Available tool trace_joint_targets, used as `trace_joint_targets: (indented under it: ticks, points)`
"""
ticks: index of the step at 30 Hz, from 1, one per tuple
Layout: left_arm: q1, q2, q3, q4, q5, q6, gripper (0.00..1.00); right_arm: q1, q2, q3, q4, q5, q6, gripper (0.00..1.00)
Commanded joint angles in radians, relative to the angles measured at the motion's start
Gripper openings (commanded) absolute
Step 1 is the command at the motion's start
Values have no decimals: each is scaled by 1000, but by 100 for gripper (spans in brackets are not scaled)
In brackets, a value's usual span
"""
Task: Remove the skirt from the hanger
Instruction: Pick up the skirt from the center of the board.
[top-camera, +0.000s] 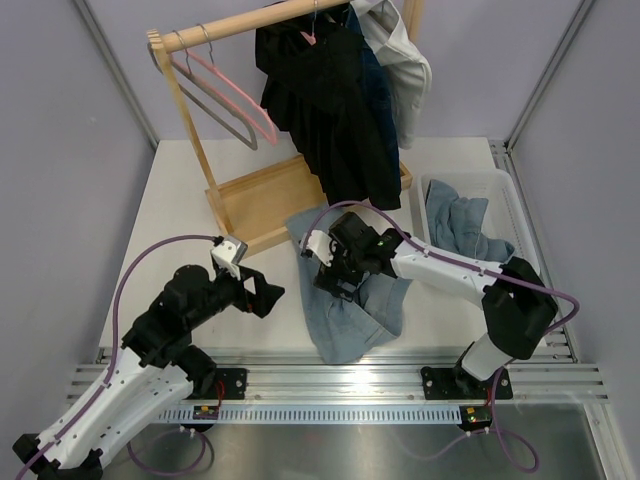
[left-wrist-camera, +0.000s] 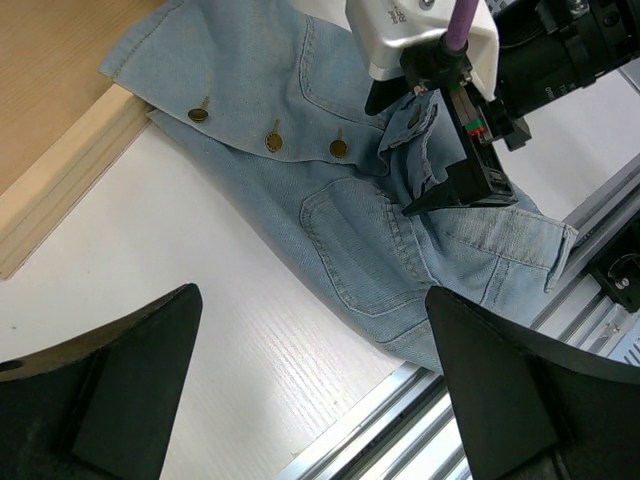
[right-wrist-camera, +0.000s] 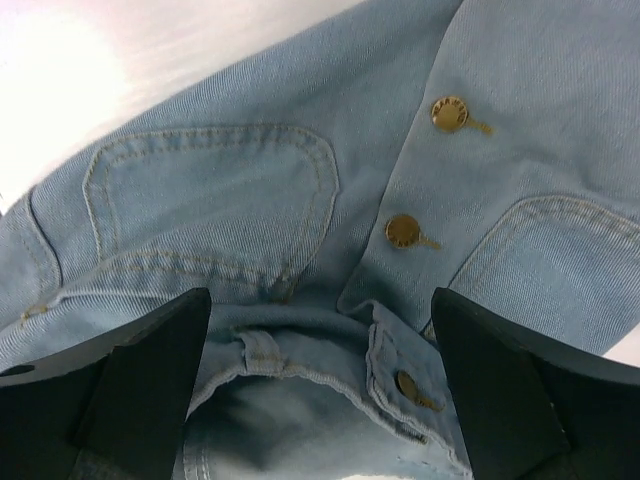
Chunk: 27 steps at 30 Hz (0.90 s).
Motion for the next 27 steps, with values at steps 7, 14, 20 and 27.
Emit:
trace_joint_targets:
  ticks: [7, 14, 20, 27]
  points:
    - [-5, -19, 36, 26, 15, 16, 99, 7, 3, 29, -242, 18, -38, 99]
    - [-5, -25, 35, 31, 22, 13, 99, 6, 44, -23, -241, 67, 2, 97]
    - [-5, -33, 33, 31, 22, 10, 99, -19, 140, -1, -274, 84, 73, 58]
    - [-6, -38, 32, 34, 22, 10, 99, -91, 47, 81, -339, -10, 84, 0]
